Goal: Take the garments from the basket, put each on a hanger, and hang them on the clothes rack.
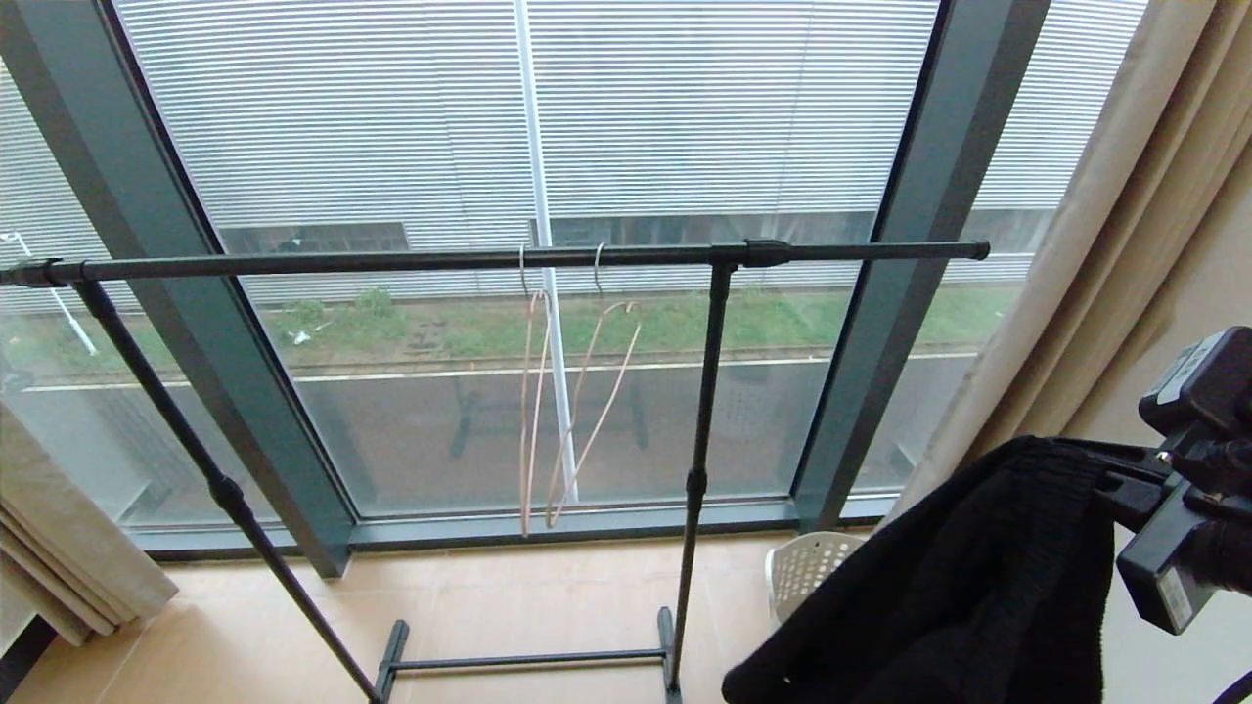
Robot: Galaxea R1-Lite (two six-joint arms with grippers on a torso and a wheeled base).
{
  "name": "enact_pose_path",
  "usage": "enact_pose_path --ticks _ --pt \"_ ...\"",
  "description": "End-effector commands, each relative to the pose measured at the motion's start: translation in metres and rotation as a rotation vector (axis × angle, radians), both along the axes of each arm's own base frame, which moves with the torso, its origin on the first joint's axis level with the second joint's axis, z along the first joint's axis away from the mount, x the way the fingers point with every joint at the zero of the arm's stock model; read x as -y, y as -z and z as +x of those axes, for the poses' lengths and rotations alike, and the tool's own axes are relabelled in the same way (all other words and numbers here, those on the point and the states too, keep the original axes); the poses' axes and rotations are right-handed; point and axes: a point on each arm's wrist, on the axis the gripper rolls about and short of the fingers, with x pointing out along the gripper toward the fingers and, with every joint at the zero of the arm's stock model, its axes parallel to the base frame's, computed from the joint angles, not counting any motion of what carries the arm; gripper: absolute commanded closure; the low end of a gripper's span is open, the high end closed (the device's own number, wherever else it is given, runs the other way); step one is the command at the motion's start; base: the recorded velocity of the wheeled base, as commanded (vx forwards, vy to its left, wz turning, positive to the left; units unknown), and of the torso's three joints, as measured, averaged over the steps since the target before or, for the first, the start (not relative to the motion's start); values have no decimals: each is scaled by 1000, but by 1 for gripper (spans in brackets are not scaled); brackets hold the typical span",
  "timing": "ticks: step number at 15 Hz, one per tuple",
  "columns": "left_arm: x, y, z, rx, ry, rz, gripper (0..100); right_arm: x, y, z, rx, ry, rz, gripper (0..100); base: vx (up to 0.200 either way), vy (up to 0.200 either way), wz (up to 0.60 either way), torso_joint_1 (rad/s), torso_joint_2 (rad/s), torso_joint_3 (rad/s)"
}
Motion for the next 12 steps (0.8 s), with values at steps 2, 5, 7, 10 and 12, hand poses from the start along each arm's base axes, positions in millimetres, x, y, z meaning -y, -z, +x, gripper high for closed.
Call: enact_pose_path --ticks 2,5,7,10,12 --pt "0 0 0 -1 0 1 0 0 1 0 -2 0 -2 100 0 200 0 0 0 2" --pt "0 0 0 -1 0 1 0 0 0 0 -1 0 -1 100 0 200 0 5 7 2" --pt "0 0 0 -1 0 -1 0 0 1 0 -3 0 -3 100 0 200 0 5 5 10" --pt "0 0 0 -1 0 1 0 0 1 0 -3 0 -3 100 -67 0 0 1 -1 2" --pt "0 0 0 -1 0 -1 0 0 1 0 -4 0 -3 100 -200 0 0 10 0 2"
